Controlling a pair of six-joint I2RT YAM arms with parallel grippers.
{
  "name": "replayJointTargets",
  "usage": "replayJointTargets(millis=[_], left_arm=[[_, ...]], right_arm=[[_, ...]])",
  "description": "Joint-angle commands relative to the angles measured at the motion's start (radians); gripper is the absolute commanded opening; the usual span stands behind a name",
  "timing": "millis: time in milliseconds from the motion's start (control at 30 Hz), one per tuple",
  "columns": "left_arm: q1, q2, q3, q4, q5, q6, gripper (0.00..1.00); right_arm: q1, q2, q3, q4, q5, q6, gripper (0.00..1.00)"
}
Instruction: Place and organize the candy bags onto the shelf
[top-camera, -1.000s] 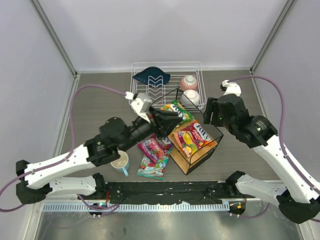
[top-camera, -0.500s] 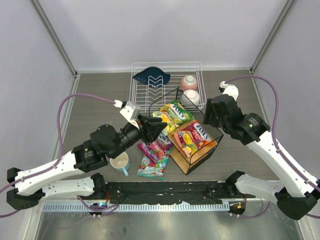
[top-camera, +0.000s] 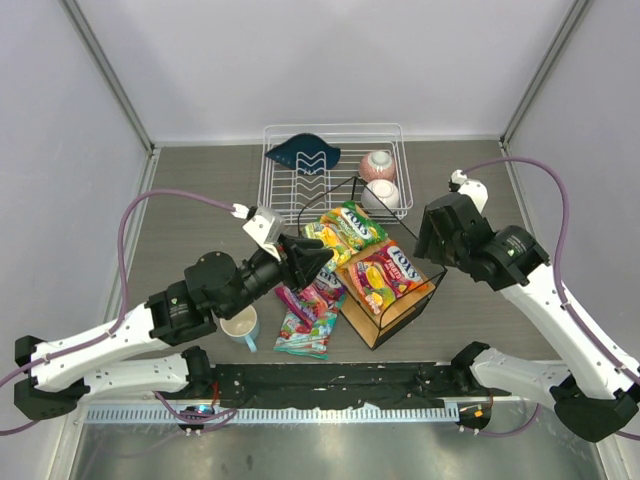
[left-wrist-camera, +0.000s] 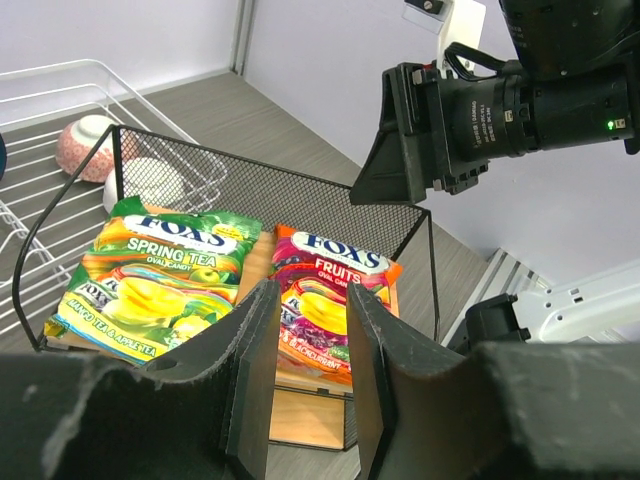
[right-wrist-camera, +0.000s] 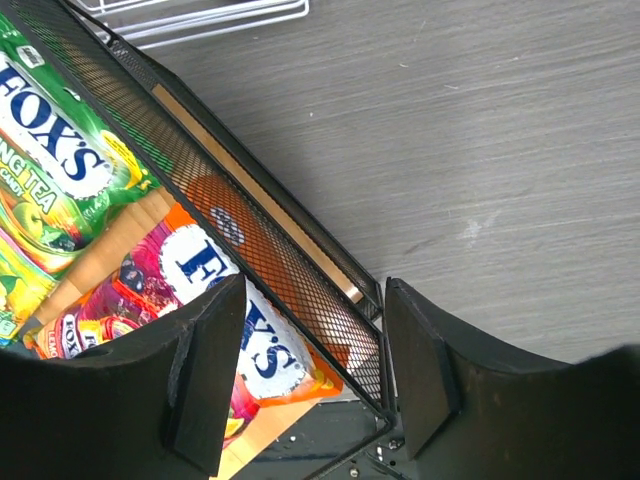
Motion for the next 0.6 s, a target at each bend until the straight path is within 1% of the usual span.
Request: replayJointTargets(millis=[0, 133, 400, 567], left_arm=[[-0.005, -0.012, -0.002, 0.023, -0.011, 0.018, 0.37], [-0.005, -0.01, -0.005, 0.021, -0.011, 0.015, 0.37], [-0.005, -0.01, -0.011, 0.015, -0.028, 0.013, 0.37], [-0.005, -0.016, -0.015, 0.015, -0.034, 0.007, 0.37]], right_arm=[[0.002, -0.02, 0.012, -0.05, 0.04, 0.044, 0.62], [0.002, 0.001, 0.004, -0.081, 0.119, 0.065, 0.62], [-0.009, 0.034, 0.001, -0.082, 0.218, 0.075, 0.62], [-0.033, 0.043, 0.024, -0.062, 0.248, 0.027, 0.61]])
